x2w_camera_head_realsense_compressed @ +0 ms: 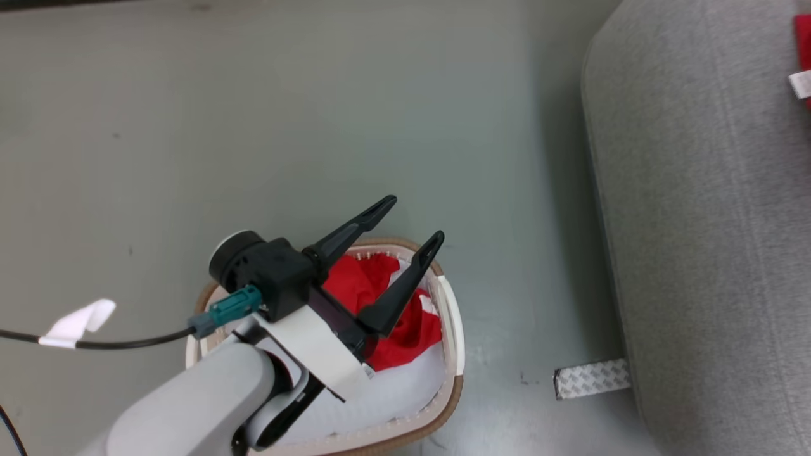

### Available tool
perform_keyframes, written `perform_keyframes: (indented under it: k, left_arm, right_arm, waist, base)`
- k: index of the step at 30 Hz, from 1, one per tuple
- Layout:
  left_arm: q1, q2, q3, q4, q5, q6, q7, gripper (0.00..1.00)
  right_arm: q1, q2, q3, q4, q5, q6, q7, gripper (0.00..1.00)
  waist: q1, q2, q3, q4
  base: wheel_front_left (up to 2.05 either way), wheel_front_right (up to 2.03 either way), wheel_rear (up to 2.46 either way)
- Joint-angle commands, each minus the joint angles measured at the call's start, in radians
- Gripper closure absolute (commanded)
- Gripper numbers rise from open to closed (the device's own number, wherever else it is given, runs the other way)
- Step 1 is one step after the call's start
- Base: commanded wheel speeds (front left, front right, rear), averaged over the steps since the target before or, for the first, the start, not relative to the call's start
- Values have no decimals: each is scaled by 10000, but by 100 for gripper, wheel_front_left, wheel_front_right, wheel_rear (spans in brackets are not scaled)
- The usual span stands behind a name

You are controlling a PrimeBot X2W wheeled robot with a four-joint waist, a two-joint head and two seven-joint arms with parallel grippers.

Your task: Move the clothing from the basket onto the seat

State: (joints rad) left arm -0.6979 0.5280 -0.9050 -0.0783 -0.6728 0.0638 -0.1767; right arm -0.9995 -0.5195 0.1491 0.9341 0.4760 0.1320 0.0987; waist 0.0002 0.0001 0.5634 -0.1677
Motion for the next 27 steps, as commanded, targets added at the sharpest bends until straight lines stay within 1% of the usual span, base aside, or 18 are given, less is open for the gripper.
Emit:
perform_keyframes:
  k: [1, 5, 8, 11, 15, 17, 19, 23, 27]
  left_arm:
    - [54, 77, 40, 29, -60, 43, -47, 0]
    - [361, -102, 13, 219, -221, 59, -231, 0]
    - [645, -247, -32, 375, -341, 51, -381, 0]
    - [990, -255, 54, 540, -512, 153, -544, 0]
    - [1456, -253, 207, 606, -710, 266, -687, 0]
    - [1707, -274, 372, 621, -777, 352, -741, 0]
    - [1964, -296, 565, 634, -872, 484, -799, 0]
    - [2488, -303, 1008, 682, -882, 775, -870, 0]
    - [3044, -120, 1558, 773, -836, 1090, -883, 0]
  right_arm:
    - [185, -52, 96, -72, 117, -25, 53, 0]
    - [459, -466, 1104, -451, 540, -27, 383, 0]
    - [826, -850, 2324, -1003, 697, -25, 980, 0]
    - [1076, -1554, 3323, -1809, 1016, -25, 1440, 0]
    - [1236, -2458, 4173, -3023, 1390, -25, 1771, 0]
    - [1239, -2749, 4311, -3619, 1605, -25, 1674, 0]
    - [1304, -2848, 4350, -4137, 1848, -25, 1505, 0]
    - [1693, -2648, 4124, -5004, 2246, -25, 942, 0]
    - [2669, -2180, 3544, -5519, 2245, -25, -235, 0]
  waist:
    - [-2, -1, -204, -96]
    - [-2, -1, -956, -227]
    - [-2, -1, -1659, -257]
    - [-2, -1, -2355, -339]
    - [-2, -1, -3216, -346]
    - [-2, -1, -3641, -305]
    - [-2, -1, -4066, -228]
    - [-2, -1, -4792, 89]
    - [-2, -1, -5354, 496]
  base:
    - [0, 0, 0]
    - [0, 0, 0]
    - [0, 0, 0]
    - [0, 0, 0]
    - [0, 0, 0]
    - [0, 0, 0]
    - [0, 0, 0]
    - [0, 0, 0]
    - [0, 0, 0]
